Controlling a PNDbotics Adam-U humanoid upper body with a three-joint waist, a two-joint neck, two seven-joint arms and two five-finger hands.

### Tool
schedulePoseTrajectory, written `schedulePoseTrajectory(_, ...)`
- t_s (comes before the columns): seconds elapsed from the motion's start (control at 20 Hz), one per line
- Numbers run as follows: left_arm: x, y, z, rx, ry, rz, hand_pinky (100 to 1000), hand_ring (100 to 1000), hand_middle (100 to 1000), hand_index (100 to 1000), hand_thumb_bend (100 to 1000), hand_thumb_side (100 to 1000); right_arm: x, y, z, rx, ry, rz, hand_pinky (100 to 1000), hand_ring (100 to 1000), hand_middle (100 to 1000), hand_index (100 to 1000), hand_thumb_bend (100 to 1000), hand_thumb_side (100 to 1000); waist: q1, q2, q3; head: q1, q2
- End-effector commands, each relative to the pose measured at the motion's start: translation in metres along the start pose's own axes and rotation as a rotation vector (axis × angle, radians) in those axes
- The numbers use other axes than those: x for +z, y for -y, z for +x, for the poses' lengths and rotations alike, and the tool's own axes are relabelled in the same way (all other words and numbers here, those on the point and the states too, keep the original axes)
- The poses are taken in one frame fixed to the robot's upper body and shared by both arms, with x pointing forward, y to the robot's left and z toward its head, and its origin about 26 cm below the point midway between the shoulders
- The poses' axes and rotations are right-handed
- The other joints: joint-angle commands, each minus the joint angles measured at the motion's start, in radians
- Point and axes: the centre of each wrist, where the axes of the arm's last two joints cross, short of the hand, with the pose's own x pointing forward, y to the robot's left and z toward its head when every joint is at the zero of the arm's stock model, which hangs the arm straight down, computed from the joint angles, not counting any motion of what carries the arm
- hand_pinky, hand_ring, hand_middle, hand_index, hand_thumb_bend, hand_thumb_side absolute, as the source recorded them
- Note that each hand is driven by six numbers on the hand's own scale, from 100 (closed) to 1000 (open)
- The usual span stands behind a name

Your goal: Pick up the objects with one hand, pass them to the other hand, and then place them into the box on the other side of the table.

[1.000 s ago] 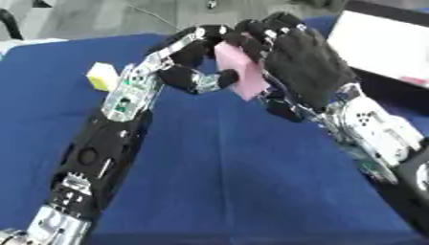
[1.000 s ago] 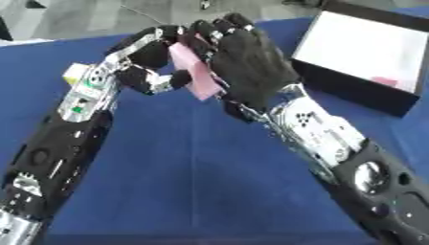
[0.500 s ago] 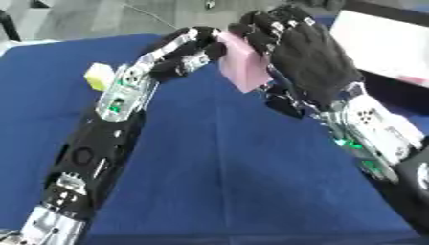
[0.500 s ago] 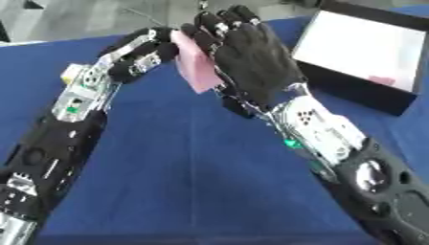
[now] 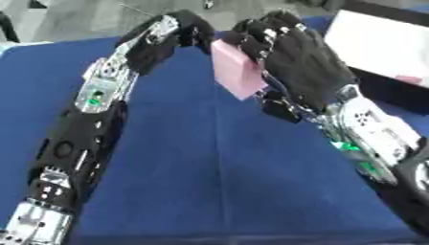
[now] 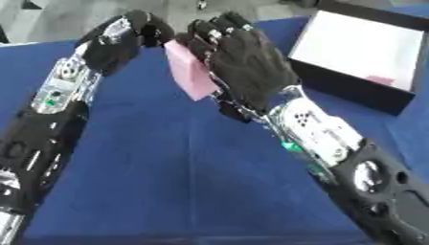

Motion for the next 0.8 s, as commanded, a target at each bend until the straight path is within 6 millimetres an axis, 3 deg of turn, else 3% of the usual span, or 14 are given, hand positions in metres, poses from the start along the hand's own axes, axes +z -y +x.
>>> schedulePoseTrajectory(0.05,0.011,-0.027,0.020,-0.131,0.087,-0.076,684,578,565,692,100,892,0.000,0.008,-0.007,0.026,-0.014,-0.020,802,718,594,361,100,100,-0.005,-0.013,0.000,-0.007,-0.003)
schedulePoseTrajectory(0.2,0.048,-0.053,0.027,-0.200,0.031,-0.019,686,576,563,693,100,839,0.006,0.011,-0.028,0.091,-0.114,-0.026,775,719,598,375,100,100,-0.002,-0.014,-0.004,-0.025,-0.003)
schedulePoseTrajectory(0.35,0.097,-0.076,0.035,-0.362,-0.076,0.042,694,582,570,702,100,746,0.018,0.015,-0.058,0.143,-0.296,-0.049,688,734,597,403,100,100,0.005,-0.015,-0.004,-0.070,-0.003)
schedulePoseTrajectory(0.5,0.137,-0.080,0.029,-0.474,-0.185,0.118,690,580,568,698,100,730,0.030,0.006,-0.093,0.159,-0.535,-0.069,612,759,603,426,100,106,0.011,-0.015,0.001,-0.124,-0.003)
schedulePoseTrajectory(0.6,0.157,-0.078,0.024,-0.497,-0.223,0.166,688,577,565,694,100,729,0.037,-0.006,-0.120,0.162,-0.693,-0.073,563,782,607,473,100,302,0.013,-0.012,0.007,-0.160,-0.003)
schedulePoseTrajectory(0.8,0.179,-0.072,0.024,-0.524,-0.231,0.222,688,577,565,694,100,715,0.056,-0.035,-0.180,0.158,-1.025,-0.047,519,826,626,547,100,372,0.016,-0.002,0.031,-0.225,-0.003)
